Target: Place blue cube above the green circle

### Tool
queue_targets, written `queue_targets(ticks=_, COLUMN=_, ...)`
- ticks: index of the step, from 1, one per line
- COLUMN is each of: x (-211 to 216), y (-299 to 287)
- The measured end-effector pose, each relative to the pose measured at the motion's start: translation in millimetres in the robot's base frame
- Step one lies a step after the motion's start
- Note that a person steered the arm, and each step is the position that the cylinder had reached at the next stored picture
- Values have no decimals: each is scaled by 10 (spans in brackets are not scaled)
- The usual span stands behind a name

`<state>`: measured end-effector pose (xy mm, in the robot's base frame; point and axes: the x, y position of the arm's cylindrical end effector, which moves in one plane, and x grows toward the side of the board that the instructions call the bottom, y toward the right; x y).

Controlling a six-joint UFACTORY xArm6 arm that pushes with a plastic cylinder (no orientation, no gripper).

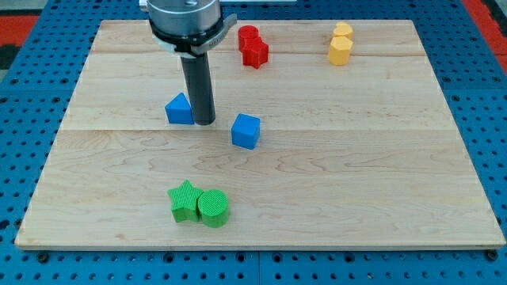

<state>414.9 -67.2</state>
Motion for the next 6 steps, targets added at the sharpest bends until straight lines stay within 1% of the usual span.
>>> queue_targets(ticks=1, x=-165, y=743)
queue_targets(ticks=2, x=208, y=931)
queue_targets(ticks=3, x=540, y=704)
queue_targets(ticks=4, x=137, y=944)
queue_targets(ticks=5, x=7, y=616)
queue_targets(ticks=6, x=362, y=226)
